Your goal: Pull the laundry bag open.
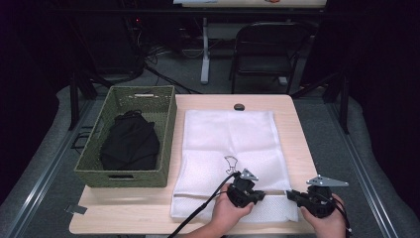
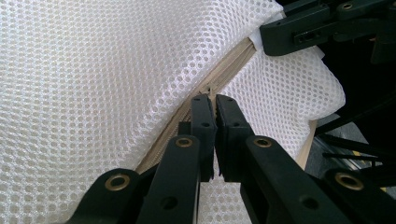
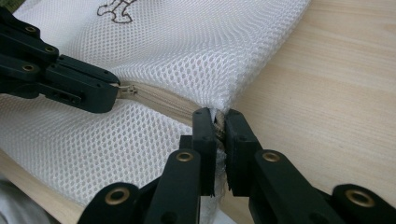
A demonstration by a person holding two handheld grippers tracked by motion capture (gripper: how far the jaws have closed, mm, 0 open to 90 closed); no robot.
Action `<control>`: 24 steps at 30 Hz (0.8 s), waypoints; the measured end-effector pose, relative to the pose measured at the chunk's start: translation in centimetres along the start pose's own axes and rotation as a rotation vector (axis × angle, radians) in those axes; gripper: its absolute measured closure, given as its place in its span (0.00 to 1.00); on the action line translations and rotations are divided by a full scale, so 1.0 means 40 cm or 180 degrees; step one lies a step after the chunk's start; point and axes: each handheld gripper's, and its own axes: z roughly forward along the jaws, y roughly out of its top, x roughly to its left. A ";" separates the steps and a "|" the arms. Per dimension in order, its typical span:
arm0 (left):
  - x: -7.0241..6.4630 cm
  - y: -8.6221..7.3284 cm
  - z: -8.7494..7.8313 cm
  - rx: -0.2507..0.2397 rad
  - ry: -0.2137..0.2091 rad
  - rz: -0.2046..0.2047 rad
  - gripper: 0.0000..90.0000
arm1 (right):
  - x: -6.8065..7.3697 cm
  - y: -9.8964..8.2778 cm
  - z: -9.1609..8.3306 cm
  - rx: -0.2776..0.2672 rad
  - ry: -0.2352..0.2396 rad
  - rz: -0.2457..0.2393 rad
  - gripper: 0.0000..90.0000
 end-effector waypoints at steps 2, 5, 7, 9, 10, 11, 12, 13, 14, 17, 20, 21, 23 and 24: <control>0.000 0.000 -0.001 0.0015 0.0027 0.0012 0.97 | 0.006 0.002 0.002 0.0008 -0.0029 -0.0035 0.94; 0.009 -0.004 -0.007 0.0018 0.0085 -0.0021 0.97 | 0.009 0.003 0.002 0.0067 -0.0205 -0.0105 0.94; 0.012 -0.005 -0.011 0.0010 0.0075 -0.0014 0.97 | -0.002 0.002 0.000 0.0039 -0.0097 0.0010 0.94; 0.008 -0.006 -0.014 0.0015 0.0105 0.0005 0.97 | 0.000 0.002 0.002 0.0049 -0.0082 0.0024 0.94; 0.007 -0.007 -0.015 0.0032 0.0127 0.0023 0.97 | 0.003 0.003 0.004 0.0054 -0.0096 0.0014 0.94; 0.009 -0.008 -0.016 0.0028 0.0112 0.0028 0.97 | 0.007 0.005 0.004 0.0077 -0.0122 -0.0021 0.94; 0.009 -0.009 -0.018 0.0035 0.0127 0.0022 0.97 | 0.011 0.006 0.005 0.0086 -0.0142 -0.0033 0.94; 0.011 -0.010 -0.021 0.0040 0.0149 0.0036 0.97 | 0.014 0.007 0.005 0.0099 -0.0191 -0.0062 0.94; 0.015 -0.012 -0.024 0.0042 0.0151 0.0038 0.97 | 0.017 0.008 0.006 0.0112 -0.0280 -0.0113 0.94; 0.019 -0.018 -0.030 0.0035 0.0129 -0.0001 0.97 | 0.011 0.007 0.006 0.0099 -0.0208 -0.0030 0.94; 0.017 -0.021 -0.033 0.0041 0.0153 0.0027 0.97 | 0.017 0.009 0.010 0.0146 -0.0228 -0.0079 0.94; 0.018 -0.022 -0.034 0.0037 0.0149 0.0026 0.97 | 0.019 0.009 0.010 0.0149 -0.0225 -0.0073 0.94; 0.019 -0.023 -0.036 0.0040 0.0206 0.0024 0.97 | 0.017 0.009 0.010 0.0138 -0.0205 -0.0065 0.94; 0.023 -0.023 -0.038 0.0046 0.0179 0.0012 0.97 | 0.017 0.009 0.010 0.0155 -0.0294 -0.0089 0.94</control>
